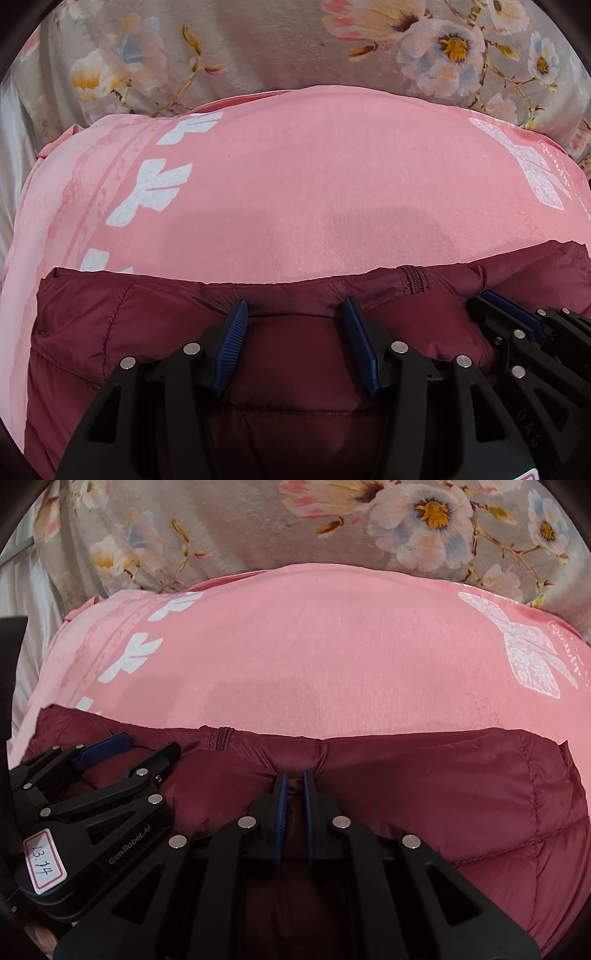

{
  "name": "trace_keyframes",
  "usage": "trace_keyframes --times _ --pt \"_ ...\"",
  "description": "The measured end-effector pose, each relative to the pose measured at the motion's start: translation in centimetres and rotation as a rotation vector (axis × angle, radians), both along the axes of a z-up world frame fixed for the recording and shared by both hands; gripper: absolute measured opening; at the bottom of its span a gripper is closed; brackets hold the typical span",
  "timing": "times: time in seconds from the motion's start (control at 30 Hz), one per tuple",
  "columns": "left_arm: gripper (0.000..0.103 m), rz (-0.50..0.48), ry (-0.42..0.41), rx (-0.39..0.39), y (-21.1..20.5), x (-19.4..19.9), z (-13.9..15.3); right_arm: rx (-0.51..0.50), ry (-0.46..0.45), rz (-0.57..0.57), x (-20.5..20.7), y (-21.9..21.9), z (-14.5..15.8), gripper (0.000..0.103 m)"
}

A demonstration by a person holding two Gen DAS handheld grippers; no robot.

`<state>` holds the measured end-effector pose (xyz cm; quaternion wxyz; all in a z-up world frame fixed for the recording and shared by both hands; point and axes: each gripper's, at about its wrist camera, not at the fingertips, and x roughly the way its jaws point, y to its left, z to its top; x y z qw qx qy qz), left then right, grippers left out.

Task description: Fold large clothes

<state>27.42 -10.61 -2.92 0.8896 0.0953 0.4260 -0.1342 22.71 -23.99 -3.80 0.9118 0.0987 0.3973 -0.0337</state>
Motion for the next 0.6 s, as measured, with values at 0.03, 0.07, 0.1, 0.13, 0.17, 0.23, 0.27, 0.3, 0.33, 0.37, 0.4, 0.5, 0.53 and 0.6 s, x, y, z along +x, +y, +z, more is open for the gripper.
trace_keyframes --times 0.03,0.07,0.1,0.13,0.17,0.23,0.27,0.3,0.33,0.37,0.4,0.5,0.53,0.6 --pt "0.052 0.004 0.0 0.002 0.2 -0.2 0.3 0.004 -0.006 -0.013 -0.5 0.0 0.3 0.008" --pt "0.052 0.013 -0.001 0.007 0.4 -0.6 0.8 0.011 -0.015 -0.024 -1.2 0.0 0.9 0.009" --pt "0.052 0.026 -0.007 -0.012 1.0 -1.5 1.8 0.029 -0.038 -0.026 -2.5 0.2 1.7 0.011" --pt "0.052 0.027 -0.007 -0.037 1.5 -2.3 2.6 0.038 -0.05 -0.024 -3.2 0.5 2.1 0.012" --pt "0.053 0.024 -0.002 -0.053 1.9 -3.0 3.2 0.043 -0.066 -0.017 -4.3 0.9 2.6 0.012" --pt "0.053 0.016 0.001 -0.074 2.6 -4.5 3.9 0.042 -0.083 -0.009 -5.6 1.5 3.1 0.012" --pt "0.053 0.015 0.001 -0.078 2.8 -5.3 4.0 0.043 -0.09 -0.007 -6.2 1.8 3.1 0.012" --pt "0.053 0.015 0.003 -0.08 3.1 -6.1 3.9 0.049 -0.095 -0.002 -6.9 2.1 3.1 0.012" --pt "0.053 0.013 0.009 -0.084 3.3 -6.8 3.6 0.054 -0.094 0.0 -7.4 2.3 2.9 0.012" --pt "0.053 0.014 0.012 -0.088 3.5 -7.5 3.2 0.056 -0.09 0.002 -7.7 2.6 2.6 0.012" --pt "0.053 0.016 0.011 -0.088 3.6 -7.9 2.9 0.055 -0.08 0.007 -7.9 2.9 2.1 0.012" --pt "0.054 0.02 -0.008 -0.068 3.6 -8.8 2.0 0.055 -0.066 0.006 -8.3 3.4 1.0 0.012" --pt "0.055 0.021 -0.012 -0.065 3.6 -8.8 1.8 0.053 -0.071 0.001 -8.5 3.5 0.7 0.011" --pt "0.056 0.023 -0.022 -0.064 3.5 -8.9 1.4 0.045 -0.074 -0.002 -8.5 3.6 0.4 0.011"
